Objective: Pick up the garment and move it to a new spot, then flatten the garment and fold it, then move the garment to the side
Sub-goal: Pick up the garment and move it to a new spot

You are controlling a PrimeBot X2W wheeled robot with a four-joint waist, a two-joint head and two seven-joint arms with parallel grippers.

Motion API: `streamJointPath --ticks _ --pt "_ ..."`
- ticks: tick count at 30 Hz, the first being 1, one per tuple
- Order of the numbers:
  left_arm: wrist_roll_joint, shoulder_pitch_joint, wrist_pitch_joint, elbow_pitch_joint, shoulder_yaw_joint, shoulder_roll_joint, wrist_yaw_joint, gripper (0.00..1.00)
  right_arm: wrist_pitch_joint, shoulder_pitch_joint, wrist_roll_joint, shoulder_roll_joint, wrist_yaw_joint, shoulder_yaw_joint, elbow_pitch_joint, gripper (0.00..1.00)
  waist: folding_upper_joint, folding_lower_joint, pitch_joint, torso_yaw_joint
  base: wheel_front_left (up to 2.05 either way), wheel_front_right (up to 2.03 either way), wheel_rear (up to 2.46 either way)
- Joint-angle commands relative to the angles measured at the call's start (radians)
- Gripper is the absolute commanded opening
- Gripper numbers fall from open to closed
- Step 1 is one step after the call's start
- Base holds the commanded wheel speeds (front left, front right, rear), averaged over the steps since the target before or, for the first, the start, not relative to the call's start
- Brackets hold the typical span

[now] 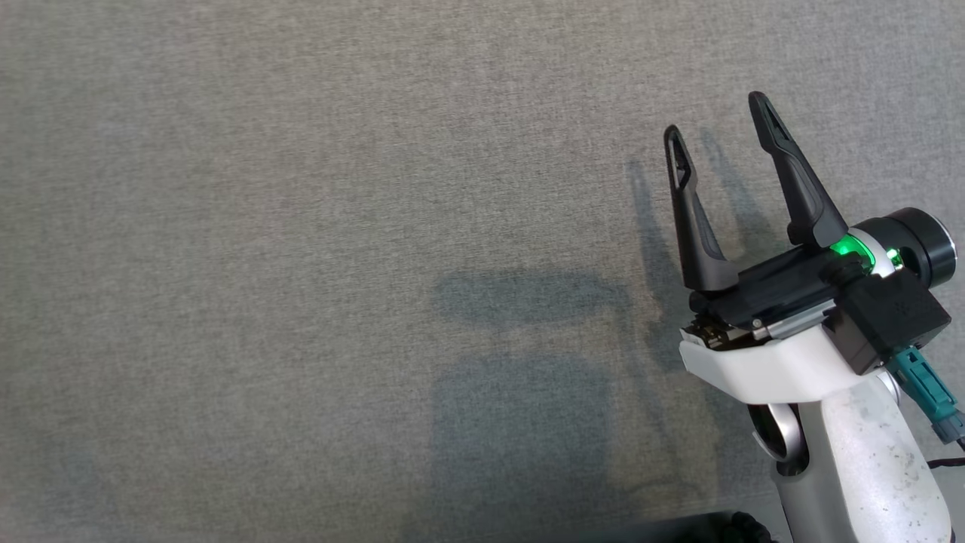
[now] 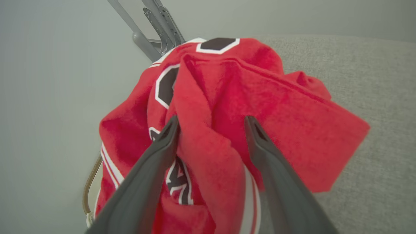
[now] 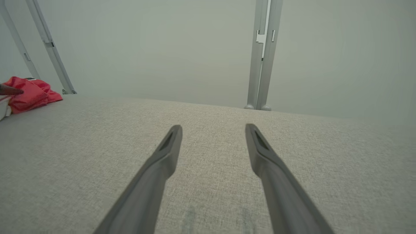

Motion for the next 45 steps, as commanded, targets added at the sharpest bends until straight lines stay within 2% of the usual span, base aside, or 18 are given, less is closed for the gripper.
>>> streamJointPath --ticks 1,4,5,6,9,18,26,36,43,45 --pt "-0.006 0.008 0.007 0.008 0.002 0.007 0.005 1.00 -0.006 0.004 -0.003 -0.002 0.000 0.000 -0.005 1.00 -0.0001 -0.0002 0.021 -0.023 0.00 0.00 0.00" --pt "-0.008 0.028 0.022 0.017 0.003 0.020 0.017 1.00 -0.008 0.002 0.002 -0.001 0.000 -0.002 0.001 1.00 -0.0001 -0.0002 0.021 -0.026 0.00 0.00 0.00" --pt "-0.010 0.032 0.023 0.017 0.003 0.020 0.019 0.88 -0.009 -0.001 0.002 0.000 0.000 -0.004 0.003 1.00 -0.0001 -0.0002 0.019 -0.026 0.00 0.00 0.00" --pt "-0.011 0.035 0.023 0.017 0.002 0.019 0.019 0.51 -0.010 -0.003 0.001 0.000 0.000 -0.005 0.004 1.00 -0.0001 -0.0002 0.016 -0.026 0.00 0.00 0.00" --pt "-0.017 0.041 0.014 0.012 0.000 0.016 0.012 0.00 -0.011 -0.007 0.001 0.001 0.000 -0.007 0.012 1.00 -0.0001 -0.0002 -0.003 -0.022 0.00 0.00 0.00" --pt "0.004 0.039 -0.021 -0.026 -0.036 0.030 -0.013 0.00 -0.017 0.002 0.016 0.004 0.000 0.004 0.052 1.00 -0.0001 -0.0002 -0.132 -0.021 0.00 0.00 0.00" --pt "0.031 0.020 -0.048 -0.089 -0.105 0.004 -0.076 0.00 -0.017 0.050 0.045 0.005 0.000 -0.009 0.094 1.00 -0.0001 -0.0002 -0.297 -0.031 0.00 0.00 0.00" --pt "-0.006 0.012 -0.078 -0.152 -0.199 -0.125 -0.175 0.00 -0.017 0.138 0.094 0.006 0.000 -0.036 0.124 1.00 -0.0001 -0.0002 -0.472 -0.046 0.00 0.00 0.00" --pt "-0.053 0.088 -0.123 -0.187 -0.293 -0.265 -0.202 0.00 -0.017 0.188 0.110 0.006 0.000 -0.049 0.133 1.00 -0.0001 -0.0002 -0.546 -0.063 0.00 0.00 0.00" --pt "-0.064 0.101 -0.132 -0.193 -0.306 -0.287 -0.204 0.00 -0.017 0.193 0.111 0.006 0.000 -0.053 0.133 1.00 -0.0001 -0.0002 -0.552 -0.064 0.00 0.00 0.00"
